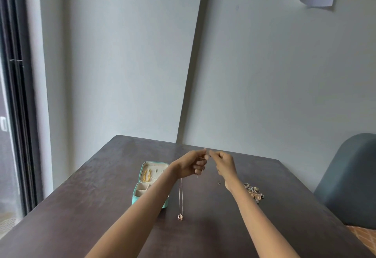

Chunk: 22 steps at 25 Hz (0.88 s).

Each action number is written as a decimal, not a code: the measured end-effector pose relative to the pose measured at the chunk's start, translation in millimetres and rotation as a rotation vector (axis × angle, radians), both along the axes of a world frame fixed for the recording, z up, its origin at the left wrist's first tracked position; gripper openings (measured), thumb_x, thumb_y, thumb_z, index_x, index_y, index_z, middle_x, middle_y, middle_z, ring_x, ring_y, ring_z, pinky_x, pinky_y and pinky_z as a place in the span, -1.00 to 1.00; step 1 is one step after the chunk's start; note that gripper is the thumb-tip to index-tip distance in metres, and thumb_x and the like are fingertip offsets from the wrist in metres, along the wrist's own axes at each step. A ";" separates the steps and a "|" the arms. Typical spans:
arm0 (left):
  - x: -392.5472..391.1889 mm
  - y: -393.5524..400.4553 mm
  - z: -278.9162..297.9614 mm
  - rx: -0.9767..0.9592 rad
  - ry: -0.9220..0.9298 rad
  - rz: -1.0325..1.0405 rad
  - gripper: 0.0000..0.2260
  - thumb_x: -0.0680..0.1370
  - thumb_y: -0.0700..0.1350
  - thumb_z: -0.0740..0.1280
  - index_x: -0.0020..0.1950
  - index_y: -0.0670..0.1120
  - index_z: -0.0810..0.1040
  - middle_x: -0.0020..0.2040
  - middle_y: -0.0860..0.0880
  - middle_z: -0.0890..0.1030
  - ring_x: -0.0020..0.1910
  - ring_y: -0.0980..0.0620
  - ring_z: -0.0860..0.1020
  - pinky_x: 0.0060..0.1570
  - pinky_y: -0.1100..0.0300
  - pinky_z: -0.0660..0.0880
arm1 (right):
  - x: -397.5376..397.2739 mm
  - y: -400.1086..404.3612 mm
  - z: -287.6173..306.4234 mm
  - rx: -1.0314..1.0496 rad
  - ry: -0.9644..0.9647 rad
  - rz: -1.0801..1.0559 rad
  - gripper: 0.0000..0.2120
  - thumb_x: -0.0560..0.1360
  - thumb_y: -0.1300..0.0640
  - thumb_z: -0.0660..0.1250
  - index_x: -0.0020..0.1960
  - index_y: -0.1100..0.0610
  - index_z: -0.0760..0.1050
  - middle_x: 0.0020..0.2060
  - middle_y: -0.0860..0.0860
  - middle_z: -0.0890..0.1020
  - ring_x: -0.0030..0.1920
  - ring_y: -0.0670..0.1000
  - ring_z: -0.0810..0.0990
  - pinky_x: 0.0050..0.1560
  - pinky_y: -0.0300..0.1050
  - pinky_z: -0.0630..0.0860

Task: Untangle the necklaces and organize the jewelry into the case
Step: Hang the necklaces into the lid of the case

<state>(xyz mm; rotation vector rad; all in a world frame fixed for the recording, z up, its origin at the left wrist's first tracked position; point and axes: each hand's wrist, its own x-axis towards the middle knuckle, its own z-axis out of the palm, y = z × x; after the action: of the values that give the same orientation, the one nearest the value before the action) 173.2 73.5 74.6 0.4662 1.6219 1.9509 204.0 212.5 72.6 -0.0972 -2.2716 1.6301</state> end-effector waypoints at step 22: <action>-9.2 -17.2 -25.7 0.167 0.026 0.475 -0.74 0.58 -0.41 0.13 0.26 -0.33 0.40 -0.13 -0.15 0.60 -0.40 -0.01 0.63 -0.34 0.20 0.60 | 20.5 -23.0 -42.9 -0.102 -0.081 0.292 -0.91 0.54 0.18 0.31 -0.09 0.18 0.54 -0.44 -0.02 0.51 -0.51 -0.11 0.44 -0.41 -0.23 0.44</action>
<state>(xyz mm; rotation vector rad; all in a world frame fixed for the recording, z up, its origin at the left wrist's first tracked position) 164.0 56.4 48.9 0.1748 1.7071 2.4481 224.6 189.5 29.7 0.1534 -2.3501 1.9199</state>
